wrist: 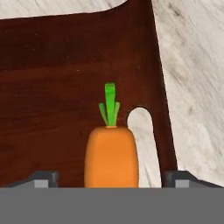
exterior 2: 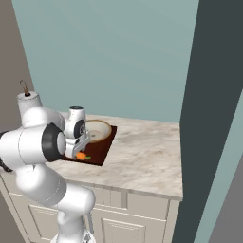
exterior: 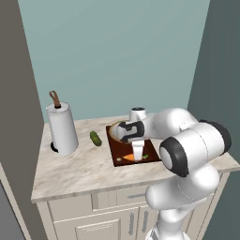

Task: Place the two vegetables and bowl onto the tray for setting up a vegetable dip station.

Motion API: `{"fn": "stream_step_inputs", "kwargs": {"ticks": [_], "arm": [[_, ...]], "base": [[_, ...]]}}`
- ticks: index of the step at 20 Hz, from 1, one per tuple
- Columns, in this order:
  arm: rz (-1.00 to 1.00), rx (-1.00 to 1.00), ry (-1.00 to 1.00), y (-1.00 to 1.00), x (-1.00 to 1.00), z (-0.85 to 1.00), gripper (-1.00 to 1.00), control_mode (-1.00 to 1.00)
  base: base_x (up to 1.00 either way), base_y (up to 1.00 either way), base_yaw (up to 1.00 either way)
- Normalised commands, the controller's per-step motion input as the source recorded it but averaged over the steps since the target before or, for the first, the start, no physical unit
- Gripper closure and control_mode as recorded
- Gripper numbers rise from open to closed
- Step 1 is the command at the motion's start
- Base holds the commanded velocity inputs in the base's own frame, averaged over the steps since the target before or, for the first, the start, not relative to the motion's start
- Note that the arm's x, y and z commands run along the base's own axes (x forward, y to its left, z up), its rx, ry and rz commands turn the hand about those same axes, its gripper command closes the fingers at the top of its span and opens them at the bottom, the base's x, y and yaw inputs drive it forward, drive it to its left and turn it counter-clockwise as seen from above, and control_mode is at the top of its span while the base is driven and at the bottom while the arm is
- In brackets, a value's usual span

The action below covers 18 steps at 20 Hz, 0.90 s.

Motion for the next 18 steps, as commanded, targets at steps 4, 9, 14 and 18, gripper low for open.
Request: {"fn": "stream_step_inputs", "kwargs": {"ticks": [4,9,14,18], "arm": [[0.0,0.01,0.0,0.01,-0.01,0.2,-1.0,-1.0],[0.0,0.04,0.0,0.04,-0.07,0.3,-1.0,-1.0],[0.0,0.01,0.0,0.15,-0.21,0.33,-1.0,-1.0],[0.06,0.0,-0.04,0.31,-0.17,0.29,-1.0,-1.0]], "base": [[0.0,0.0,0.0],[0.0,0.0,0.0],[0.0,0.0,0.0],[0.0,0.0,0.0]]}}
